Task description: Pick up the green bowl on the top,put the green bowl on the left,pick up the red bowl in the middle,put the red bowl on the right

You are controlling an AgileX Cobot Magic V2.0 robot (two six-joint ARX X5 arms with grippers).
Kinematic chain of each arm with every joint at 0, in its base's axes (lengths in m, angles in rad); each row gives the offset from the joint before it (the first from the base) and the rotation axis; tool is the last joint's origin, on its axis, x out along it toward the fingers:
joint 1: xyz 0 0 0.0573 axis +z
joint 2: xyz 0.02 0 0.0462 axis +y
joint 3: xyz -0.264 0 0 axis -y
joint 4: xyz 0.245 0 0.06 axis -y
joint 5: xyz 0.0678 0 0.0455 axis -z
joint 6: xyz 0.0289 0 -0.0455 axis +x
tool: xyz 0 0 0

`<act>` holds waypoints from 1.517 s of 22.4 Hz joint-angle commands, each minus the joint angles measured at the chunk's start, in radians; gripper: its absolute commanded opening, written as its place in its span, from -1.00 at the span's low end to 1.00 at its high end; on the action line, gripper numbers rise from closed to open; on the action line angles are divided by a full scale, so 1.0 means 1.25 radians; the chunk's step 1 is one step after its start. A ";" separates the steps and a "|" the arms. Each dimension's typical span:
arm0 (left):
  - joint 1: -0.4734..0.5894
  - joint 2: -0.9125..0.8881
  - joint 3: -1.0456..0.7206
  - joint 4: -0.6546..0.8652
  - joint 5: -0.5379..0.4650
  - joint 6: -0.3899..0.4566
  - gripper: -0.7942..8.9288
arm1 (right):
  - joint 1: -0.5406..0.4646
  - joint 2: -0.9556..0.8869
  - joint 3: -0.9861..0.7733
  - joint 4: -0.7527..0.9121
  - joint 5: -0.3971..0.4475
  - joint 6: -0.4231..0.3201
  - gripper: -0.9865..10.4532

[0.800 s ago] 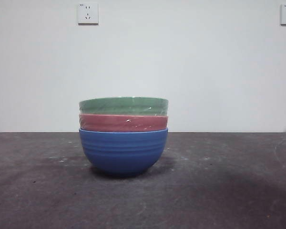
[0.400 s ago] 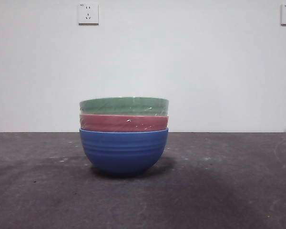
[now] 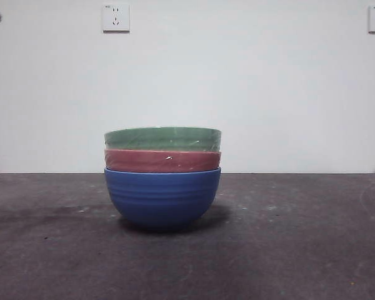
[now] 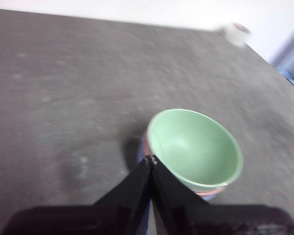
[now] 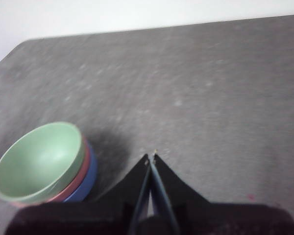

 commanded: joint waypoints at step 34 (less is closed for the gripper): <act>-0.560 0.658 0.389 -0.228 -0.265 0.334 -0.13 | 0.023 0.053 0.002 -0.062 -0.061 -0.024 -0.39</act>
